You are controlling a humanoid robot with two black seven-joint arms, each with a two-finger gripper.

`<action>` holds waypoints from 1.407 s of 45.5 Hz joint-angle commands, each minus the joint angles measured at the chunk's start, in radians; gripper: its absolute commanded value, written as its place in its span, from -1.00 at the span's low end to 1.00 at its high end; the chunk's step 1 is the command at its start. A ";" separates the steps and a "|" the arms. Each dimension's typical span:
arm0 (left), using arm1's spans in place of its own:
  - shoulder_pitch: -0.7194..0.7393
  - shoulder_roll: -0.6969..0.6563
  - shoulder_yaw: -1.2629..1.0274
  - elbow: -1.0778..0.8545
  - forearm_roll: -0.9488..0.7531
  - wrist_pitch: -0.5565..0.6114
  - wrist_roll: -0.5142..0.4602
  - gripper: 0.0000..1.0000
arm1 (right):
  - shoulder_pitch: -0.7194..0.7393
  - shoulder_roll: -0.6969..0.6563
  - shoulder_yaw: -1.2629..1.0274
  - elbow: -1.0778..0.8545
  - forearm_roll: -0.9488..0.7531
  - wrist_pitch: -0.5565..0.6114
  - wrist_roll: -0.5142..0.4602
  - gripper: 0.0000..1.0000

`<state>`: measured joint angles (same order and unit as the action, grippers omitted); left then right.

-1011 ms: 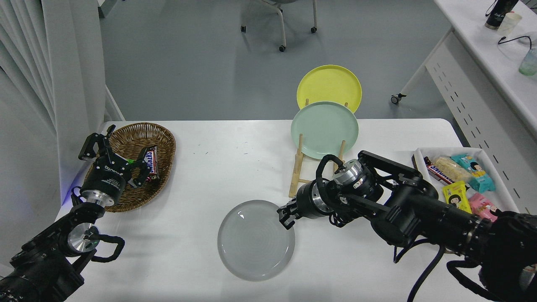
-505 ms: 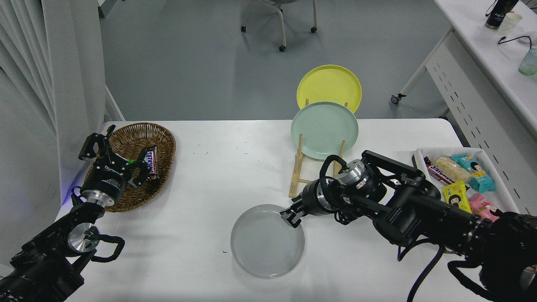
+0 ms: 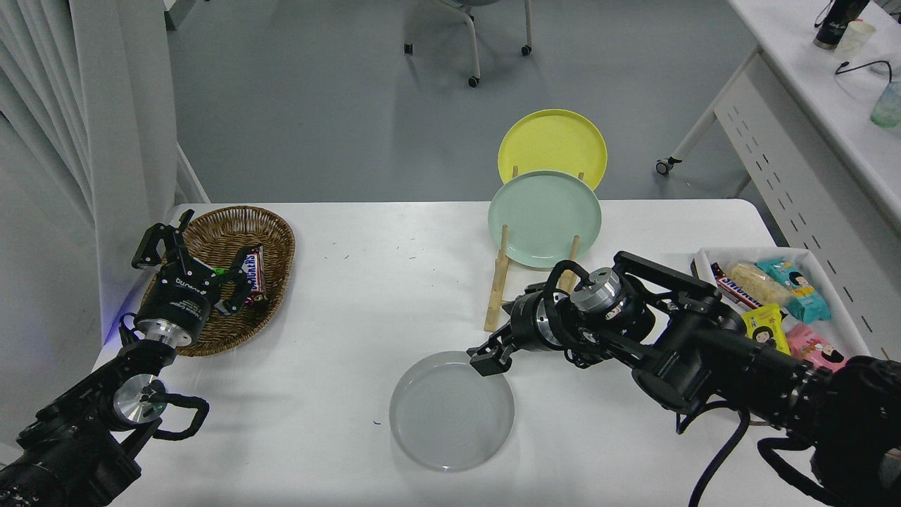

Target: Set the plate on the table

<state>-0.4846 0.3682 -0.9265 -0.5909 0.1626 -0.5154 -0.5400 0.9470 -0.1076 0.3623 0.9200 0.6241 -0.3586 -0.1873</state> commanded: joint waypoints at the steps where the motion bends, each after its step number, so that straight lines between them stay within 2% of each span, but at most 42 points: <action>1: 0.000 0.000 0.000 0.000 0.000 0.000 0.000 0.96 | 0.007 -0.003 0.017 0.000 -0.175 0.282 0.000 1.00; 18: 0.000 0.000 0.000 0.000 0.000 0.000 -0.001 0.96 | 0.036 0.023 0.095 0.008 -0.506 0.342 0.008 1.00; 25: 0.001 0.000 0.000 0.000 0.000 0.000 -0.001 0.96 | 0.033 0.006 0.150 0.011 -0.558 0.404 0.008 1.00; 31: 0.000 0.000 0.000 0.000 0.000 0.000 -0.001 0.96 | 0.021 -0.047 0.193 0.025 -0.639 0.518 0.008 1.00; 45: 0.000 0.000 0.000 -0.001 -0.002 0.000 -0.001 0.96 | -0.129 -0.081 0.466 0.125 -0.938 0.497 0.009 1.00; 51: 0.001 0.000 0.000 0.000 -0.002 0.000 -0.001 0.96 | -0.223 -0.104 0.567 0.200 -1.043 0.443 0.009 1.00; 57: 0.000 0.000 0.000 0.000 0.000 0.000 -0.001 0.96 | -0.301 -0.145 0.633 0.241 -1.067 0.408 0.011 1.00; 64: 0.000 0.000 0.000 -0.001 0.000 0.000 -0.001 0.96 | -0.358 -0.182 0.725 0.257 -1.057 0.420 0.014 1.00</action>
<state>-0.4843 0.3682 -0.9265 -0.5909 0.1618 -0.5154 -0.5412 0.6994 -0.2364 0.9369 1.1249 -0.3838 0.0729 -0.1767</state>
